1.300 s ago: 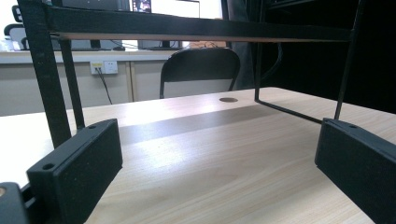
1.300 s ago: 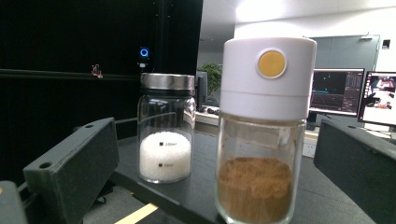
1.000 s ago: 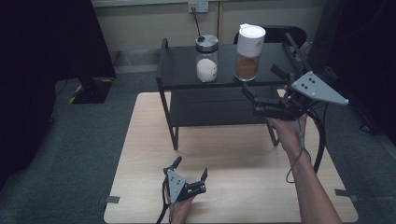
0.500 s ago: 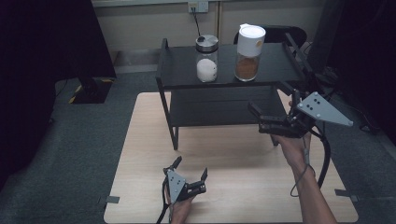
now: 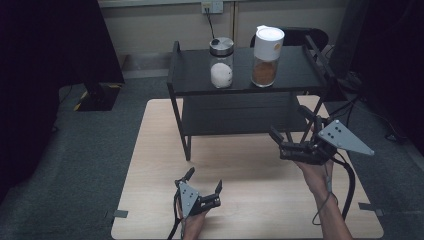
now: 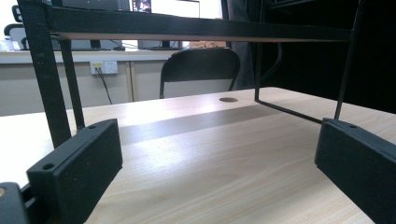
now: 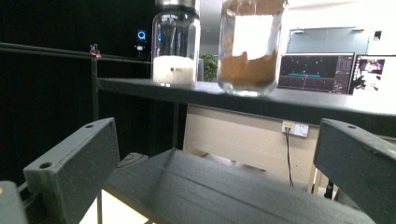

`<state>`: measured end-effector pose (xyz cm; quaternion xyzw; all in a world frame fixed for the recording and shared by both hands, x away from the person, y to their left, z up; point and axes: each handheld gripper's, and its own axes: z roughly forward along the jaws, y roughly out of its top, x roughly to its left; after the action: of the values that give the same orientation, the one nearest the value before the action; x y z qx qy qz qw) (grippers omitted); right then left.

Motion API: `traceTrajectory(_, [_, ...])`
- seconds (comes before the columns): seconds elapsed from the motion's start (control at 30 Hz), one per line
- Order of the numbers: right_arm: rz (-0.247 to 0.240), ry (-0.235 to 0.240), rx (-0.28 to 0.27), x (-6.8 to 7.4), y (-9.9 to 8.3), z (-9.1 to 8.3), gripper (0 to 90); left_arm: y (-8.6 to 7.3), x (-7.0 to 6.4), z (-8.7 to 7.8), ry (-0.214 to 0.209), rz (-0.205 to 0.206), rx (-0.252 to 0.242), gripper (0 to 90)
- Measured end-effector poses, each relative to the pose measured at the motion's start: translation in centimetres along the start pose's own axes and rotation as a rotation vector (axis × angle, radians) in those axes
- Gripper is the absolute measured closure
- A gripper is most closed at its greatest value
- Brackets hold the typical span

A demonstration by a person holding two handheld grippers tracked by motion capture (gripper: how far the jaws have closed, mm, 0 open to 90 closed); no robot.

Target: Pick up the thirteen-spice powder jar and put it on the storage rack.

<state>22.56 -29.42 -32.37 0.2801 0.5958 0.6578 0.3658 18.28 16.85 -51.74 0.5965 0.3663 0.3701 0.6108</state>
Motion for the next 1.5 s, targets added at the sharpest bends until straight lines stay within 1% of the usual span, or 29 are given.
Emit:
traceTrajectory(0.13, [0.004,-0.004,-0.001,0.2,-0.8,-0.5,0.0,0.0,0.0,0.0,0.000,0.000,0.000,0.3])
traceTrajectory(0.23, [-0.012,-0.014,0.007,0.5,-1.3,-0.9,0.0,0.0,0.0,0.0,0.000,0.000,0.000,0.3])
traceTrajectory(0.37, [-0.015,-0.016,0.008,0.7,-1.9,-1.4,0.0,0.0,0.0,0.0,0.000,0.000,0.000,0.2])
traceTrajectory(0.5, [0.005,-0.008,0.004,0.7,-2.4,-1.9,0.0,0.0,0.0,0.0,0.000,0.000,0.000,0.3])
traceTrajectory(0.6, [0.004,-0.011,-0.002,0.9,-2.8,-2.3,0.0,0.0,0.0,0.0,0.000,0.000,0.000,0.2])
traceTrajectory(0.77, [0.010,-0.012,0.006,1.1,-3.5,-2.6,0.0,0.0,0.0,0.0,0.000,0.000,0.000,0.2])
traceTrajectory(0.87, [0.013,-0.020,0.010,1.3,-4.0,-2.8,0.0,0.0,0.0,0.0,0.000,0.000,0.000,0.2])
traceTrajectory(0.93, [0.018,-0.017,0.015,1.3,-4.3,-2.9,0.0,0.0,0.0,0.0,0.000,0.000,0.000,0.2])
traceTrajectory(1.13, [0.000,-0.039,0.035,1.9,-5.5,-3.4,0.0,0.0,0.0,0.0,0.000,0.000,0.000,0.2])
traceTrajectory(1.4, [0.031,-0.058,0.056,1.9,-7.4,-4.2,0.0,0.0,0.0,0.0,0.000,0.000,0.000,0.3])
traceTrajectory(1.5, [0.033,-0.063,0.062,2.0,-7.9,-4.5,0.0,0.0,0.0,0.0,0.000,0.000,0.000,0.2])
